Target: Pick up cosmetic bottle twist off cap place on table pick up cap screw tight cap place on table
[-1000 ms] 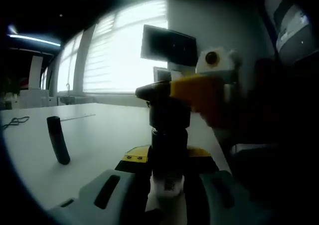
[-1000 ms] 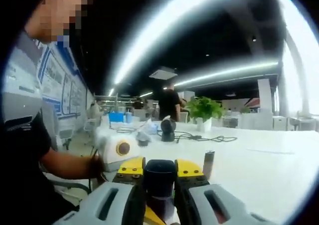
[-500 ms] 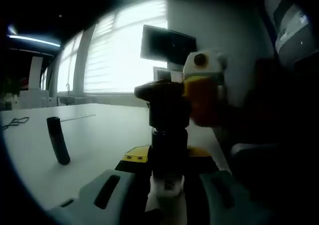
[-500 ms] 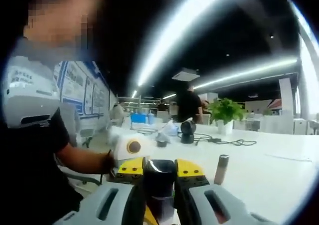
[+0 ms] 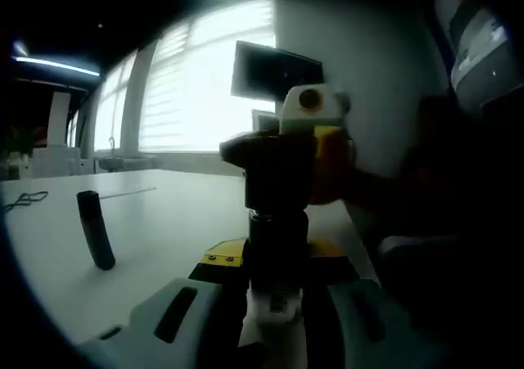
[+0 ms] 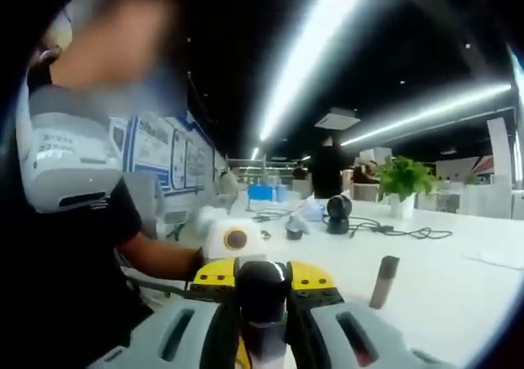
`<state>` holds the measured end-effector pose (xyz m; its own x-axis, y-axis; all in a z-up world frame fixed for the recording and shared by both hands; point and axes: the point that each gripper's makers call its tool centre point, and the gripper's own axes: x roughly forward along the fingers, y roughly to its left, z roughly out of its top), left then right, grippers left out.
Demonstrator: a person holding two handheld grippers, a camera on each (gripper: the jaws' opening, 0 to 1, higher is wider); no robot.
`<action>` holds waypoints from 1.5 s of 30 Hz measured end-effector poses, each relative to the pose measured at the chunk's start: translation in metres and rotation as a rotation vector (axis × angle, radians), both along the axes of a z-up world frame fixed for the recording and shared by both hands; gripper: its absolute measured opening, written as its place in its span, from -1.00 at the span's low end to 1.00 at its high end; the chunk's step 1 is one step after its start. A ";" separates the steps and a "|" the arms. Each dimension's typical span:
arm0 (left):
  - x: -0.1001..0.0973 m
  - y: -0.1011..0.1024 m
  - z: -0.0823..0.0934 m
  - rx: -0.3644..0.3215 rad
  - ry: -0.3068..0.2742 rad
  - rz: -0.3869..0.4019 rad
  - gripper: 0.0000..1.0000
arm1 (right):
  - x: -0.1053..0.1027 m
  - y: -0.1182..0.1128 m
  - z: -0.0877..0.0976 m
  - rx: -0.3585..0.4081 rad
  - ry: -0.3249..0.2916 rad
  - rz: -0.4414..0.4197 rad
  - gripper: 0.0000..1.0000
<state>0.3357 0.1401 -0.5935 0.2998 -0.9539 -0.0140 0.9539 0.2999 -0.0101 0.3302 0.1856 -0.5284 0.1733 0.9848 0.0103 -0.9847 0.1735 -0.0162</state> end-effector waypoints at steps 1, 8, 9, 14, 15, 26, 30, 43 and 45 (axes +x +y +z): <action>0.000 0.000 0.000 0.000 0.000 0.001 -0.71 | -0.001 0.000 0.000 -0.007 -0.009 0.014 -0.70; 0.000 0.000 0.000 -0.001 0.000 0.000 -0.71 | -0.001 0.001 -0.001 0.003 0.011 0.098 -0.70; 0.000 0.000 0.000 -0.001 0.000 0.000 -0.71 | -0.001 0.001 -0.001 0.005 0.012 0.102 -0.70; 0.001 0.000 0.000 -0.001 0.001 0.001 -0.71 | -0.003 0.001 -0.001 0.005 0.012 0.112 -0.70; 0.001 0.000 0.000 -0.001 0.000 0.002 -0.71 | -0.003 0.001 -0.001 0.004 0.012 0.112 -0.70; 0.001 0.000 0.000 -0.002 0.002 -0.001 -0.71 | -0.004 0.001 -0.001 -0.018 -0.002 0.100 -0.69; 0.001 0.000 0.000 -0.001 0.000 -0.001 -0.71 | -0.003 -0.002 0.001 0.004 0.006 0.081 -0.57; 0.000 0.001 0.000 -0.001 0.001 -0.001 -0.71 | -0.004 -0.010 0.017 0.079 -0.015 -0.040 -0.37; 0.000 0.001 0.000 -0.001 0.002 -0.001 -0.71 | -0.006 -0.009 0.017 0.076 -0.016 -0.055 -0.37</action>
